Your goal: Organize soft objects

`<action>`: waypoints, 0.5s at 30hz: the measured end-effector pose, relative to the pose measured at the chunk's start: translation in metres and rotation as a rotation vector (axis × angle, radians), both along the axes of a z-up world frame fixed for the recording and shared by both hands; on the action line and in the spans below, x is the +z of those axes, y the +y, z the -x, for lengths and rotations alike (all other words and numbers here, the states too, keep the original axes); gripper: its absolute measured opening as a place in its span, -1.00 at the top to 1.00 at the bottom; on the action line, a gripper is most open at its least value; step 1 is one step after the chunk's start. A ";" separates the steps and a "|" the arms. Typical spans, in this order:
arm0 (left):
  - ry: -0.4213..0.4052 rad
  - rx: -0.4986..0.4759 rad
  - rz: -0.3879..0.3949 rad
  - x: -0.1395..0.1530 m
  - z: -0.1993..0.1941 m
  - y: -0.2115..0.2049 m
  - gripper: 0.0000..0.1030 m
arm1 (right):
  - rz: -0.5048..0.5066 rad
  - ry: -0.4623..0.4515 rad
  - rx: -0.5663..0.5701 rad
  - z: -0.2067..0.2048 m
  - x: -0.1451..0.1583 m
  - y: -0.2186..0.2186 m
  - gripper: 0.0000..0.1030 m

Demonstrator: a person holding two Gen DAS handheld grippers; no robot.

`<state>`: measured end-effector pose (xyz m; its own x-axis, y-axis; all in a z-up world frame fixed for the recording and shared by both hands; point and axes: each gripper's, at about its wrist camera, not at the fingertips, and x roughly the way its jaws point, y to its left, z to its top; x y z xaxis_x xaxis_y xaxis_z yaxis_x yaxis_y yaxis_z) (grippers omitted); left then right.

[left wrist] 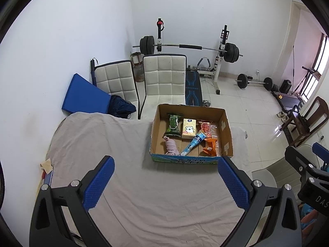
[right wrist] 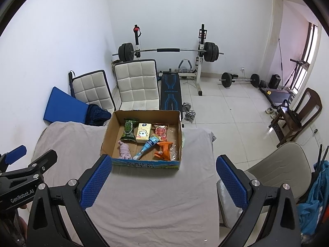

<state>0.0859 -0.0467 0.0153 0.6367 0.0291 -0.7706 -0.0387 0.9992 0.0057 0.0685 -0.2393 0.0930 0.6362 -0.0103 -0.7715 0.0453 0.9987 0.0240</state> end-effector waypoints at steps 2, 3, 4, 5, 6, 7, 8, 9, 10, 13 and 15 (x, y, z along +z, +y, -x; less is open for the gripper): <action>0.003 0.001 0.003 0.000 0.000 0.002 -1.00 | 0.002 -0.001 0.002 0.003 -0.001 0.002 -1.00; 0.002 0.000 0.004 0.000 0.000 0.001 -1.00 | 0.003 0.000 0.001 0.002 -0.002 0.002 -1.00; 0.004 0.000 0.003 0.001 0.001 0.002 -1.00 | 0.004 -0.001 0.001 0.004 -0.003 0.003 -1.00; 0.003 0.001 0.004 0.001 0.002 0.002 -1.00 | 0.004 -0.002 0.001 0.005 -0.003 0.003 -1.00; 0.002 0.001 0.005 0.001 0.001 0.002 -1.00 | 0.005 -0.002 -0.001 0.005 -0.004 0.003 -1.00; 0.003 0.001 0.004 0.001 0.001 0.002 -1.00 | 0.005 -0.003 -0.001 0.005 -0.004 0.003 -1.00; 0.003 0.001 0.003 0.001 0.001 0.002 -1.00 | 0.005 -0.005 -0.003 0.006 -0.005 0.004 -1.00; 0.003 0.001 0.002 0.001 0.001 0.002 -1.00 | 0.005 -0.006 -0.003 0.009 -0.004 0.004 -1.00; 0.003 0.001 0.003 0.001 0.001 0.002 -1.00 | 0.004 -0.007 -0.004 0.010 -0.004 0.004 -1.00; 0.003 0.003 0.003 0.001 0.002 0.002 -1.00 | 0.005 -0.008 -0.003 0.010 -0.004 0.003 -1.00; 0.003 0.002 0.004 0.001 0.002 0.002 -1.00 | 0.004 -0.006 -0.002 0.010 -0.004 0.003 -1.00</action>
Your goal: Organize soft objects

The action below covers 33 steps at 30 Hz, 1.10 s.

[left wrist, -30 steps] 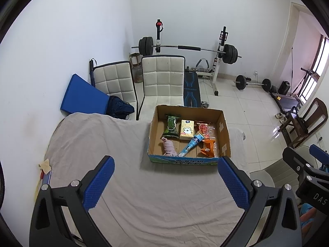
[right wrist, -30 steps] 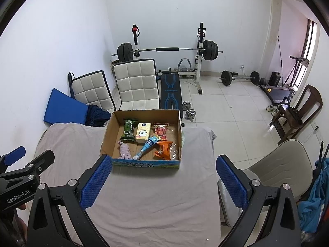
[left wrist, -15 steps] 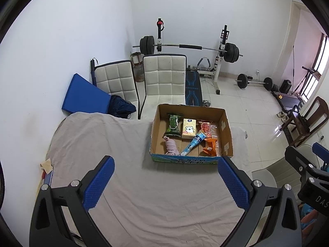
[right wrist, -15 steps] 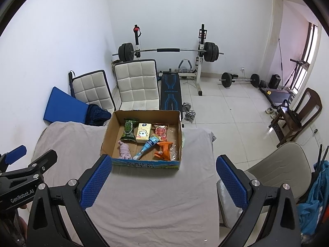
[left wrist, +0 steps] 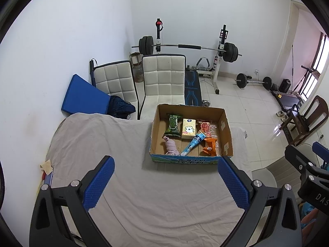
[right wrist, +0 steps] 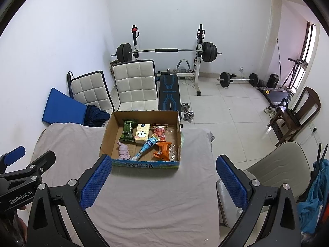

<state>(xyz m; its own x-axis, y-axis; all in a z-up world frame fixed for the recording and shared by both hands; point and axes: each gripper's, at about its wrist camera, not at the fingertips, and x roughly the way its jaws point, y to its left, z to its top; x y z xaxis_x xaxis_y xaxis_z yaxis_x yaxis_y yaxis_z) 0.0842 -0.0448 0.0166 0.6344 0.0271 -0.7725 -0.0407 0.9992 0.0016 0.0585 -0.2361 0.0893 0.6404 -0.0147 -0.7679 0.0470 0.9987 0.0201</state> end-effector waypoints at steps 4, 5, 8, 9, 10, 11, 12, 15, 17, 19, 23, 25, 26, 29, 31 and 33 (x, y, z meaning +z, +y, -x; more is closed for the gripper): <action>0.001 0.002 0.002 0.000 0.000 0.000 -1.00 | -0.001 -0.001 -0.001 0.002 0.001 -0.001 -1.00; 0.001 0.001 0.002 0.000 0.000 0.000 -1.00 | 0.001 0.000 -0.002 0.003 0.001 -0.001 -1.00; 0.003 0.001 0.002 0.000 0.000 0.000 -1.00 | 0.002 0.003 -0.002 0.005 -0.001 -0.002 -1.00; 0.002 0.002 0.002 0.000 0.000 0.000 -1.00 | 0.004 0.002 -0.003 0.005 -0.001 -0.002 -1.00; 0.002 0.001 0.002 0.000 0.001 0.000 -1.00 | 0.004 0.001 -0.004 0.005 -0.001 -0.003 -1.00; 0.003 0.001 0.002 -0.001 0.001 0.000 -1.00 | 0.002 0.001 -0.003 0.005 -0.001 -0.004 -1.00; 0.001 0.002 0.001 0.000 0.001 0.000 -1.00 | 0.002 0.001 -0.004 0.005 -0.002 -0.004 -1.00; 0.000 0.001 0.001 -0.001 0.001 0.000 -1.00 | 0.001 0.000 -0.005 0.006 -0.002 -0.003 -1.00; 0.001 0.001 0.000 -0.002 0.001 0.000 -1.00 | 0.004 -0.001 -0.005 0.006 -0.002 -0.002 -1.00; 0.000 0.002 0.000 -0.002 0.002 0.000 -1.00 | 0.002 0.000 -0.001 0.006 -0.003 -0.002 -1.00; -0.001 0.002 0.001 -0.002 0.001 0.001 -1.00 | 0.002 0.001 0.001 0.005 -0.004 -0.002 -1.00; 0.001 0.000 0.000 -0.003 0.001 0.001 -1.00 | 0.005 0.000 0.001 0.005 -0.003 -0.002 -1.00; 0.001 0.001 0.000 -0.002 0.001 0.001 -1.00 | 0.003 0.001 0.000 0.005 -0.003 -0.001 -1.00; 0.001 0.001 0.001 -0.002 0.001 0.001 -1.00 | 0.004 0.000 0.000 0.005 -0.003 -0.001 -1.00; 0.000 0.001 0.002 -0.002 0.001 0.001 -1.00 | 0.004 0.000 0.000 0.005 -0.003 -0.002 -1.00; 0.001 0.000 0.002 -0.002 0.000 0.002 -1.00 | 0.005 0.001 0.001 0.005 -0.003 -0.001 -1.00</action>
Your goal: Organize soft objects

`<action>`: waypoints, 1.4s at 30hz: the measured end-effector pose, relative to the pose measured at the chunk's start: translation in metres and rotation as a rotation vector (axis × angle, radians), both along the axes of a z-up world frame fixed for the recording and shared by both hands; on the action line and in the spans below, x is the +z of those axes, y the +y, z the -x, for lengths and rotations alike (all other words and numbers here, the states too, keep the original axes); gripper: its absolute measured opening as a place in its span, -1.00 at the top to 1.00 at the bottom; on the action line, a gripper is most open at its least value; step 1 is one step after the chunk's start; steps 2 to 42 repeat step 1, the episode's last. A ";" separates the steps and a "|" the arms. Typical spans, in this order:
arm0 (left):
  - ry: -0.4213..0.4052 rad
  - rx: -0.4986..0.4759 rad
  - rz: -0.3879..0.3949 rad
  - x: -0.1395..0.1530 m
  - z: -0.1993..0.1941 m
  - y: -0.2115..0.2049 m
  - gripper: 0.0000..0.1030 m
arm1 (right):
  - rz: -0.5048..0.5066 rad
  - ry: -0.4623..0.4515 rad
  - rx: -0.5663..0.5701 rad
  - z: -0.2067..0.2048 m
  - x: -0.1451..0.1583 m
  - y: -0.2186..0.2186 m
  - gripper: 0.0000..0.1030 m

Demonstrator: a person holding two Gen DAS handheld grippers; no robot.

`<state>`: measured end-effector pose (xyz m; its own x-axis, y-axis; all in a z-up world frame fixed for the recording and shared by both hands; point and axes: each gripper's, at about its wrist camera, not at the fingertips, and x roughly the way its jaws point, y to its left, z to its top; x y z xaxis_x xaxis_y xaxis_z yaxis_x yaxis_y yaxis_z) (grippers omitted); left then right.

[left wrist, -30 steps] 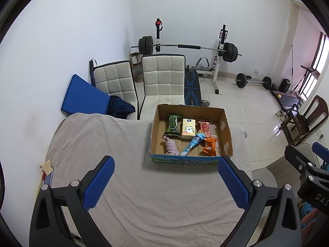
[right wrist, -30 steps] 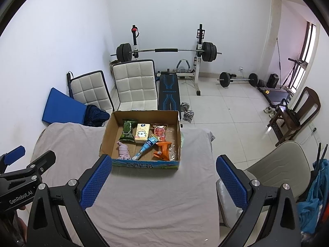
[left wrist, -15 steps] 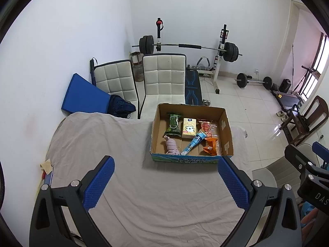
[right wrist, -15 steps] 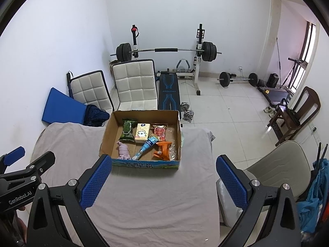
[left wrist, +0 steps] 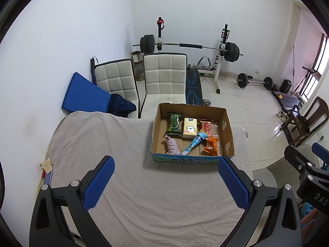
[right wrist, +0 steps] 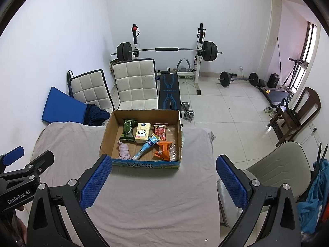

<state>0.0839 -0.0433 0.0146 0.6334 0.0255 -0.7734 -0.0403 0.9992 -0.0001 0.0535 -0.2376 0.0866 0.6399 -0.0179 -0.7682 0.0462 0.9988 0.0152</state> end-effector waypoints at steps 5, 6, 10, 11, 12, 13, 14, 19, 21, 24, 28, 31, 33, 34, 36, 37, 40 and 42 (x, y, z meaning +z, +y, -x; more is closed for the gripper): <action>0.001 -0.001 0.000 0.000 0.000 0.000 -1.00 | -0.001 0.000 0.000 0.000 0.000 0.000 -1.00; 0.001 -0.001 0.000 0.000 0.000 0.000 -1.00 | -0.001 0.000 0.000 0.000 0.000 0.000 -1.00; 0.001 -0.001 0.000 0.000 0.000 0.000 -1.00 | -0.001 0.000 0.000 0.000 0.000 0.000 -1.00; 0.001 -0.001 0.000 0.000 0.000 0.000 -1.00 | -0.001 0.000 0.000 0.000 0.000 0.000 -1.00; 0.001 -0.001 0.000 0.000 0.000 0.000 -1.00 | -0.001 0.000 0.000 0.000 0.000 0.000 -1.00; 0.001 -0.001 0.000 0.000 0.000 0.000 -1.00 | -0.001 0.000 0.000 0.000 0.000 0.000 -1.00; 0.001 -0.001 0.000 0.000 0.000 0.000 -1.00 | -0.001 0.000 0.000 0.000 0.000 0.000 -1.00; 0.001 -0.001 0.000 0.000 0.000 0.000 -1.00 | -0.001 0.000 0.000 0.000 0.000 0.000 -1.00; 0.001 -0.001 0.000 0.000 0.000 0.000 -1.00 | -0.001 0.000 0.000 0.000 0.000 0.000 -1.00; 0.001 -0.001 0.000 0.000 0.000 0.000 -1.00 | -0.001 0.000 0.000 0.000 0.000 0.000 -1.00; 0.001 -0.001 0.000 0.000 0.000 0.000 -1.00 | -0.001 0.000 0.000 0.000 0.000 0.000 -1.00; 0.001 -0.001 0.000 0.000 0.000 0.000 -1.00 | -0.001 0.000 0.000 0.000 0.000 0.000 -1.00; 0.001 -0.001 0.000 0.000 0.000 0.000 -1.00 | -0.001 0.000 0.000 0.000 0.000 0.000 -1.00; 0.001 -0.001 0.000 0.000 0.000 0.000 -1.00 | -0.001 0.000 0.000 0.000 0.000 0.000 -1.00; 0.001 -0.001 0.000 0.000 0.000 0.000 -1.00 | -0.001 0.000 0.000 0.000 0.000 0.000 -1.00; 0.001 -0.001 0.000 0.000 0.000 0.000 -1.00 | -0.001 0.000 0.000 0.000 0.000 0.000 -1.00; 0.001 -0.001 0.000 0.000 0.000 0.000 -1.00 | -0.001 0.000 0.000 0.000 0.000 0.000 -1.00; 0.001 -0.001 0.000 0.000 0.000 0.000 -1.00 | -0.001 0.000 0.000 0.000 0.000 0.000 -1.00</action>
